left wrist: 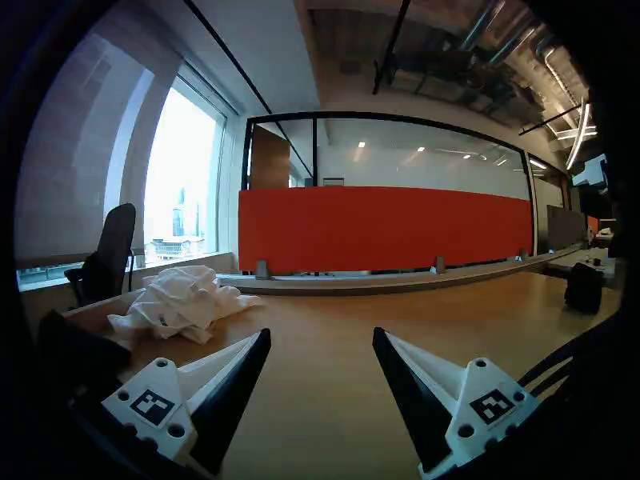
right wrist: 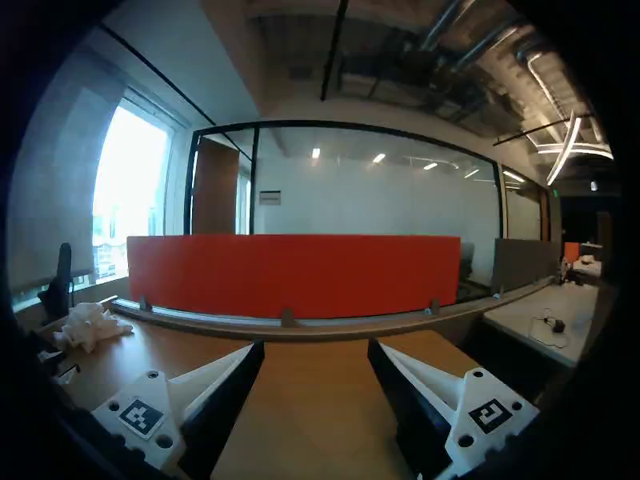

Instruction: Fold towel

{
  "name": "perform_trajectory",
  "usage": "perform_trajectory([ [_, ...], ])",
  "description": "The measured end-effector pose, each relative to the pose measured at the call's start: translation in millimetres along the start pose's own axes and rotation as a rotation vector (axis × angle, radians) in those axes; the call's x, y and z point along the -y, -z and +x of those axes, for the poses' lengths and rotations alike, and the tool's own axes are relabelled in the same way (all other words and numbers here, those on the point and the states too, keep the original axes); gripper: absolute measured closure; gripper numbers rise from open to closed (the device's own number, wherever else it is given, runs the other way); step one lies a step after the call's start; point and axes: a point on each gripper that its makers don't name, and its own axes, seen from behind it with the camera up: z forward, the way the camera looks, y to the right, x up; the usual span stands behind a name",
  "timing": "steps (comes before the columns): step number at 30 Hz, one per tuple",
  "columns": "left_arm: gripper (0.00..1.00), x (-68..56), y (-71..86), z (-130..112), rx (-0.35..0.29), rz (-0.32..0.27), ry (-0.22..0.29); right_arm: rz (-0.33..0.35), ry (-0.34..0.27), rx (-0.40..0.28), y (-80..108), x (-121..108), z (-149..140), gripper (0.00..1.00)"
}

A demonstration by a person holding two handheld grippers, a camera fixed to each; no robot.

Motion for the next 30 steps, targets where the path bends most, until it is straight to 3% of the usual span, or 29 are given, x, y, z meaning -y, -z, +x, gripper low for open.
perform_trajectory([
  [15,0.06,0.3,-0.1,-0.4,0.0,0.0,0.001,-0.043,-0.01,-0.06,-1.7,-31.6,4.7,0.0],
  [22,0.06,0.0,-0.1,-1.3,-0.001,0.001,0.0,-0.019,0.007,-0.075,-3.7,-28.6,-17.8,0.0],
  [30,0.06,-0.6,0.4,-2.0,-0.001,0.001,0.001,-0.025,0.016,-0.048,-3.7,-33.3,-66.6,0.0],
])
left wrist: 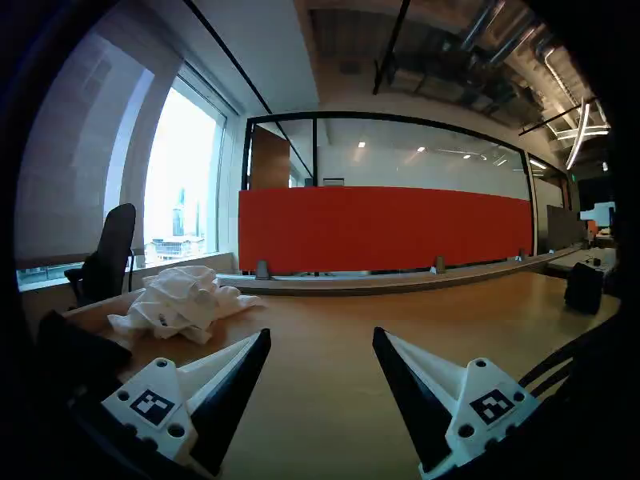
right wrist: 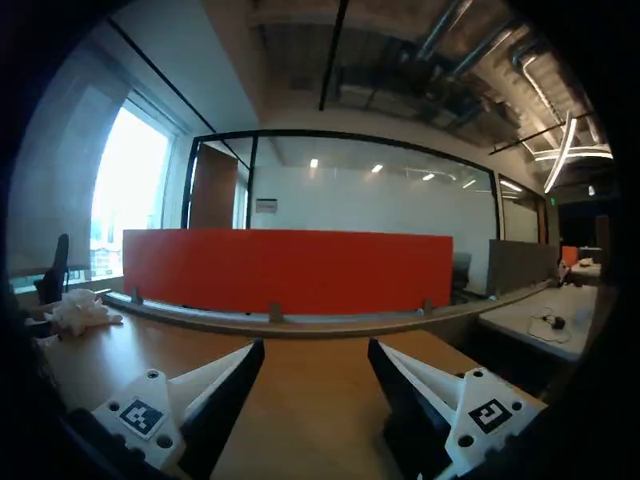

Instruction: Fold towel

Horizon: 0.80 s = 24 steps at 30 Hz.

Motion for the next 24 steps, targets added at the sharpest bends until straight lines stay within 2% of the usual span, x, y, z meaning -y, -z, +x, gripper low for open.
perform_trajectory([
  [3,0.06,-0.1,0.1,-0.3,0.0,0.0,0.0,-0.015,-0.001,0.007,-2.1,-4.2,-16.8,0.0],
  [9,0.06,-0.8,0.1,-0.5,0.0,0.0,0.0,0.017,-0.019,0.014,-1.3,-0.9,-45.6,0.0],
  [15,0.06,-1.0,-0.4,-0.6,0.0,0.0,0.0,0.017,-0.05,0.023,-2.4,-7.4,-68.4,0.0],
  [24,0.06,-1.3,-0.1,-0.8,0.0,0.0,0.0,0.03,-0.056,0.034,-5.5,-5.3,-92.7,0.0],
])
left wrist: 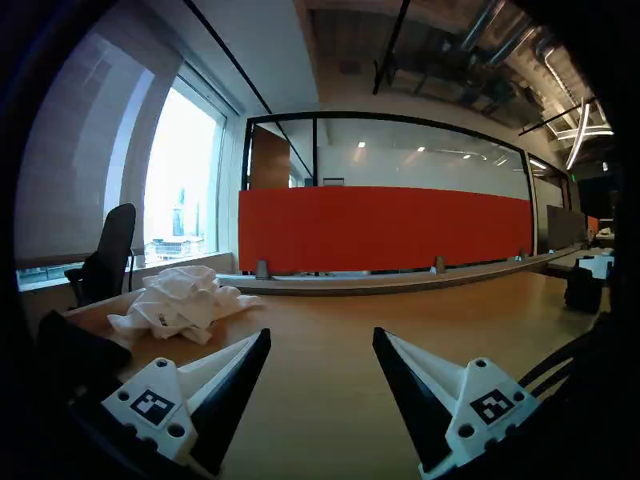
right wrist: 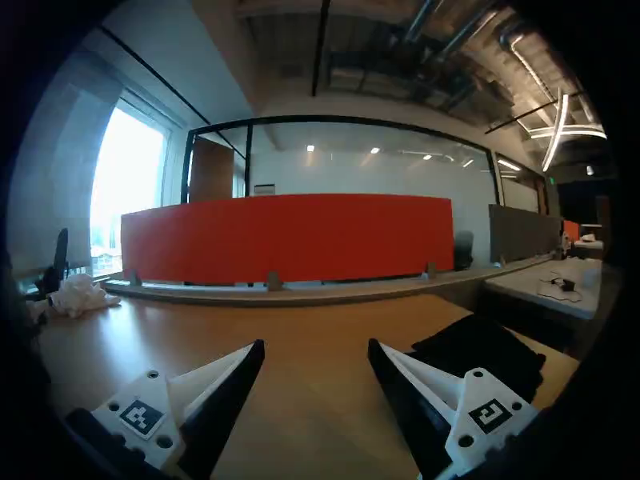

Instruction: Fold towel

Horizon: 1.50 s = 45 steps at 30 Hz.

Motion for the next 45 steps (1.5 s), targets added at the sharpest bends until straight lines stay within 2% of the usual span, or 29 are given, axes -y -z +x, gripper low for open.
perform_trajectory([
  [9,0.06,-0.3,0.1,0.2,0.0,0.0,0.0,0.022,0.016,-0.007,3.6,11.5,-4.4,0.0],
  [21,0.06,-0.4,0.1,0.9,0.0,0.0,0.0,0.028,0.031,-0.012,0.5,16.7,-10.3,0.0],
  [45,0.06,-0.8,-0.1,0.4,0.0,0.0,0.0,0.038,0.032,-0.033,9.3,23.4,-6.8,0.0],
])
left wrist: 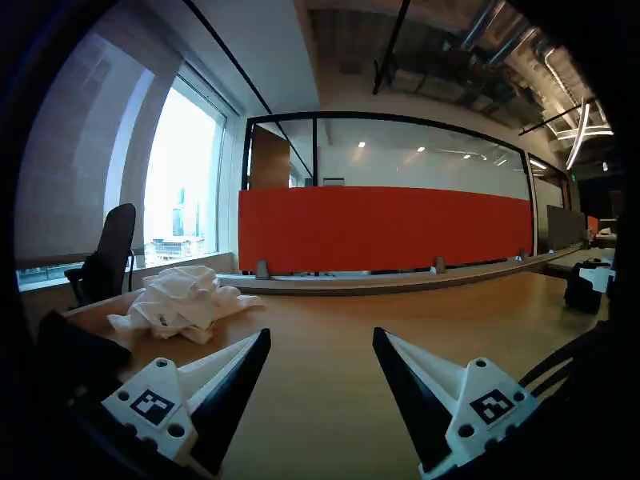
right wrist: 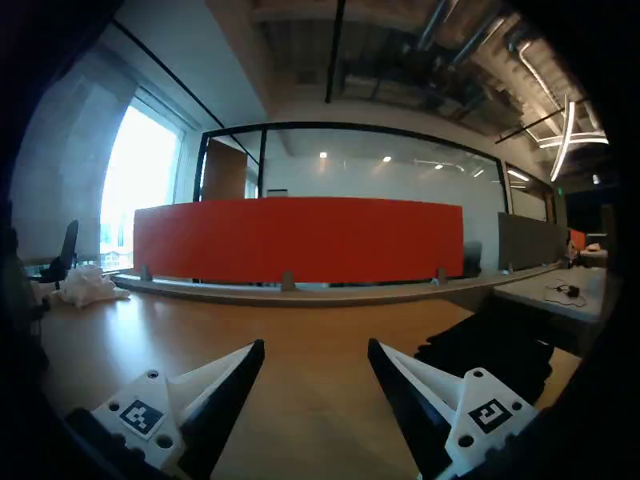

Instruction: Fold towel

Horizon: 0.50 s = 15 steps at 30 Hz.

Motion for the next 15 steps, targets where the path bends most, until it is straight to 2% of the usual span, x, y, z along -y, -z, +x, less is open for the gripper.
perform_trajectory([
  [15,0.06,0.7,0.1,0.0,0.0,0.0,0.0,0.0,-0.001,0.0,0.6,0.7,1.0,0.0],
])
